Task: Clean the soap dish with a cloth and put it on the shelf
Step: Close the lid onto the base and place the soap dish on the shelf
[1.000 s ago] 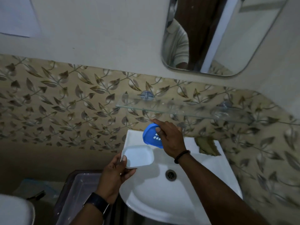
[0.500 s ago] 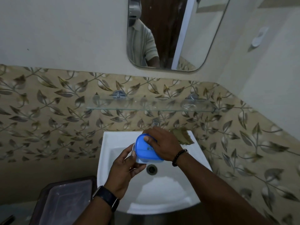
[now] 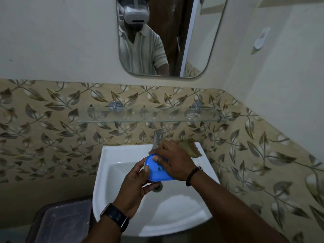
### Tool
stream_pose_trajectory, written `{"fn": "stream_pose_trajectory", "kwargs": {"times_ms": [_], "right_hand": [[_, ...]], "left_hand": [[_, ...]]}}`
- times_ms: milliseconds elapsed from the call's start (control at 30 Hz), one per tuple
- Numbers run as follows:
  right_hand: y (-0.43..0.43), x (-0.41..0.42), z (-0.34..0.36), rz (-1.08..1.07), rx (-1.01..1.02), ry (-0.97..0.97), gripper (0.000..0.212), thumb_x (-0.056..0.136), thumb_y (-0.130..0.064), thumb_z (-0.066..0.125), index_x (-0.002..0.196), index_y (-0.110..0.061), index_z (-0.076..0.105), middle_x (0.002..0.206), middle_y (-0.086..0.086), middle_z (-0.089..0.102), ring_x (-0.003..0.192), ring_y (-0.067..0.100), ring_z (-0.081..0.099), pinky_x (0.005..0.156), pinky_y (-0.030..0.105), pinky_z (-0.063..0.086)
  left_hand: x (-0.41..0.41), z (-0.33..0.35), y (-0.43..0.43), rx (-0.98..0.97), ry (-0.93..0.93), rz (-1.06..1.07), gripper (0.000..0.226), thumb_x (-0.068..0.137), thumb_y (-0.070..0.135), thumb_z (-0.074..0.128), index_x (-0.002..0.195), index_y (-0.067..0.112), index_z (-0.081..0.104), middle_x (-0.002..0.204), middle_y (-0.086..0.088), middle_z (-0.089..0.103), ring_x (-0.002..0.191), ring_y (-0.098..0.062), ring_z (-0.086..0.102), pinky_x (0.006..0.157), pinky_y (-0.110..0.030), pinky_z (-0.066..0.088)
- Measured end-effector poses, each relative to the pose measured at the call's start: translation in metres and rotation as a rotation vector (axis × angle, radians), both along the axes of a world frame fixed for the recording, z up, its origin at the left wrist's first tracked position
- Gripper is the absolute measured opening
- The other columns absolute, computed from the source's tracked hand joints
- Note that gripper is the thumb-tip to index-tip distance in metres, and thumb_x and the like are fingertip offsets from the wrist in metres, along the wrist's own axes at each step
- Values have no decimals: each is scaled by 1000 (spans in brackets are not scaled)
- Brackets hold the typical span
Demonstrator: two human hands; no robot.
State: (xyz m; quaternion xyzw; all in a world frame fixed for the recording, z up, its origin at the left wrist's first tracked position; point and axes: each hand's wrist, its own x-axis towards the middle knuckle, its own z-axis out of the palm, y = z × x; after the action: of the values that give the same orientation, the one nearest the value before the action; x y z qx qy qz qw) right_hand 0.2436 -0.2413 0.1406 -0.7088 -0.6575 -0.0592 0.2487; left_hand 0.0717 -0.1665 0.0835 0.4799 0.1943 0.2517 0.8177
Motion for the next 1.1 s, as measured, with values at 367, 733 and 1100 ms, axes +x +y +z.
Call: {"fn": "stream_pose_trajectory", "kwargs": {"times_ms": [367, 733, 1100], "right_hand": [[-38, 51, 45, 103, -40, 550, 69, 84, -42, 77, 144, -45, 44, 135, -20, 59, 121, 0, 57, 94, 24, 54], [-53, 60, 65, 205, 288, 326, 50, 79, -17, 85, 123, -20, 61, 114, -8, 63, 105, 11, 61, 75, 21, 58], [-52, 59, 57, 142, 368, 87, 47, 81, -17, 83, 121, -20, 60, 113, -4, 65, 99, 13, 60, 85, 25, 51]], "left_hand": [[11, 49, 15, 495, -77, 129, 58, 78, 22, 80, 132, 35, 60, 130, 2, 68, 115, -15, 64, 87, -29, 57], [17, 98, 25, 1216, 39, 257, 48, 87, 25, 76, 133, 24, 60, 129, 15, 67, 118, -11, 64, 98, -23, 51], [21, 95, 26, 1378, 111, 368, 39, 86, 19, 74, 123, 17, 65, 117, 8, 71, 106, -6, 66, 88, -20, 50]]}}
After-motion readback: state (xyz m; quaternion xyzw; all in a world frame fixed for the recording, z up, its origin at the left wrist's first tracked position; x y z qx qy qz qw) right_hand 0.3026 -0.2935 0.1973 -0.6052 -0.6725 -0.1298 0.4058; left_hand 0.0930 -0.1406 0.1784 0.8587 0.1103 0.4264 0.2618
